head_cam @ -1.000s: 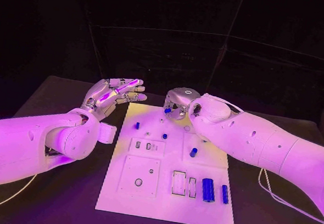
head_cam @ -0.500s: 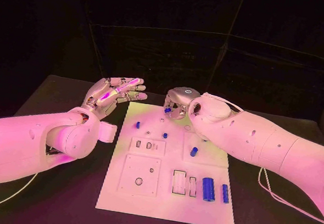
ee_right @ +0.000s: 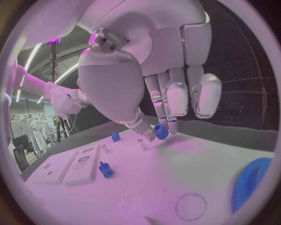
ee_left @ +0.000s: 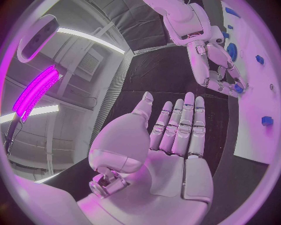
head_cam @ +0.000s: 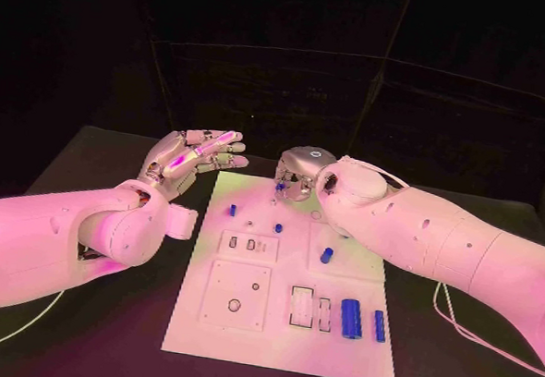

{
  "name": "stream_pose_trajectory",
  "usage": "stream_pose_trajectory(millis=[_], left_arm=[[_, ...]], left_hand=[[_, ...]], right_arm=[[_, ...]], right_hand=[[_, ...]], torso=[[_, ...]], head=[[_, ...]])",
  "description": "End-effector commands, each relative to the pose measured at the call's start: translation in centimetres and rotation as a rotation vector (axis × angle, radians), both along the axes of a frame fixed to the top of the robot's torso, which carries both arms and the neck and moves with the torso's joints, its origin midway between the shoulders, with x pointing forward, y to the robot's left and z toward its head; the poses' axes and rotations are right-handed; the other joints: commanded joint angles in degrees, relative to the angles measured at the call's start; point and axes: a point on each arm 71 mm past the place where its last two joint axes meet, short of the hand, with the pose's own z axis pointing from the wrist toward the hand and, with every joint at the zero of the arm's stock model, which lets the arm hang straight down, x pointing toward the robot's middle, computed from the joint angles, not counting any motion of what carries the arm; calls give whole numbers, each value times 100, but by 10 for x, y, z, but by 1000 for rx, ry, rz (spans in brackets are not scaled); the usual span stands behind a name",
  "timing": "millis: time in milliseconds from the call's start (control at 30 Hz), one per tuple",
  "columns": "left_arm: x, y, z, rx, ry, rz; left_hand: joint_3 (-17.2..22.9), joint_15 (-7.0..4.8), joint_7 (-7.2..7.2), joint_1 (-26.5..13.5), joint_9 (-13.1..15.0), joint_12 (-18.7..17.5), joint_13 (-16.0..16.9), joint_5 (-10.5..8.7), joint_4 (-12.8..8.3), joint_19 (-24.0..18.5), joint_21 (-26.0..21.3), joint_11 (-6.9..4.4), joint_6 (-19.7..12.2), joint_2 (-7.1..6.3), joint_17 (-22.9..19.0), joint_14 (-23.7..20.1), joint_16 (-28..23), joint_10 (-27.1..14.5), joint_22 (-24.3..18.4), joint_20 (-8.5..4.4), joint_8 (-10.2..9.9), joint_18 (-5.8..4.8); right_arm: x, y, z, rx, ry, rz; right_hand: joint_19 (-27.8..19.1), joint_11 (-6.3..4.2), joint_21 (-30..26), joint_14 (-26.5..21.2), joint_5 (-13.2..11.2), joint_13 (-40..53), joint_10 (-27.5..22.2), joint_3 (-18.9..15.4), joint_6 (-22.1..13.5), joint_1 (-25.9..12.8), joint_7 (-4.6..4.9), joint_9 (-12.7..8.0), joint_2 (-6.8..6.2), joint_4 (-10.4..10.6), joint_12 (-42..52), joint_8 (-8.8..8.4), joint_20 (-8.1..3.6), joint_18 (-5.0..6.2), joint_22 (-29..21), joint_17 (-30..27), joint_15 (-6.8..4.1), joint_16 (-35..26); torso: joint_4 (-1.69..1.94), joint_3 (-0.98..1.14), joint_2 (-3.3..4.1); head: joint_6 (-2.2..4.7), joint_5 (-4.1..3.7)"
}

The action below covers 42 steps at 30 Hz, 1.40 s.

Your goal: Assemble the parts on the task board

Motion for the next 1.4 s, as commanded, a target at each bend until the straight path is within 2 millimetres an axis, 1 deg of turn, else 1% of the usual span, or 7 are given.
stream_pose_trajectory(millis=[33, 200, 567, 767, 1033, 1233, 1400], left_arm=[[0, -1, 2, -10, -13, -12], [0, -1, 2, -10, -12, -13], [0, 0, 2, -8, -12, -11], [1, 1, 2, -8, -12, -9], [1, 5, 2, -7, -15, -3], [2, 8, 2, -7, -14, -3], [4, 9, 1, -8, -12, -6]], left_hand=[[-12, 2, 205, 3, -8, -40, -9, 10, -35, 25, -19, 1, 2, -22, -10, 45, -22, -56, -9, -5, -29, 34], [-12, 2, 205, 3, -8, -40, -9, 10, -35, 25, -19, 1, 2, -22, -10, 45, -22, -56, -9, -5, -29, 34], [-12, 2, 205, 3, -8, -40, -9, 10, -35, 25, -19, 1, 2, -22, -10, 45, -22, -56, -9, -5, -29, 34], [-10, 2, 205, 4, -8, -43, -8, 10, -41, 29, -22, 2, -1, -20, -10, 46, -25, -59, -13, -4, -30, 33], [0, -2, 189, 15, -1, -27, -2, 11, -60, 41, -28, -10, 25, -10, -11, 52, -31, -25, -22, -6, -18, 35], [17, -28, 117, 7, 14, 33, 8, 10, -98, 85, -49, -69, 172, 25, -14, 66, -68, 134, -53, -22, 35, 39], [20, -39, 105, 1, 15, 44, 7, 10, -110, 106, -53, -83, 215, 35, -12, 90, -72, 185, -63, -30, 45, 41]], right_arm=[[0, 2, 1, 0, -3, 8], [0, 1, 2, 2, -6, 1], [2, -9, 6, 39, -55, -21], [-3, -21, 10, 80, -86, -19], [-20, -70, 20, 210, -36, -68], [-26, -115, 18, 222, 105, -176], [-24, -147, 14, 202, 173, -259]], right_hand=[[8, 0, 19, 45, -11, 8, 32, -60, -70, -19, -7, -14, -27, 3, -41, -24, -24, -19, -6, 0, -39, 27], [-15, 12, 0, 33, -12, -3, -36, -138, -181, 1, 6, -37, -36, 24, -79, -28, -27, -13, -42, -46, -34, -1], [-504, 200, -419, -156, -12, -148, -1056, -590, -665, 212, 45, -100, 22, 50, -88, -17, 102, 135, -838, -786, 115, -512], [-523, 213, -461, -155, 0, -134, -1105, -666, -731, 299, 63, -96, 73, 35, -66, -15, 125, 146, -896, -845, 129, -564], [-132, 90, -187, 31, 321, 131, 24, -761, -493, 298, 197, -44, 154, 129, 450, 78, 62, 38, -328, -314, 40, -223], [348, -141, 195, 212, 774, 762, 1037, -1151, -493, -29, 8, -49, -116, 389, 1275, 65, -112, -112, 446, 533, -152, 326], [610, -142, 451, 273, 972, 2516, 620, -1661, -786, 36, 59, -78, -92, 683, 2844, 11, -119, -215, 963, 1299, -130, 825]], torso=[[1, 1, 1], [0, -1, -1], [-7, 12, -1], [-13, 11, -5], [-46, 8, -26], [-119, 38, -40], [-171, 62, -42]], head=[[-2, 3], [-6, -1], [12, -6], [27, -13], [71, -44], [115, -58], [146, -60]])
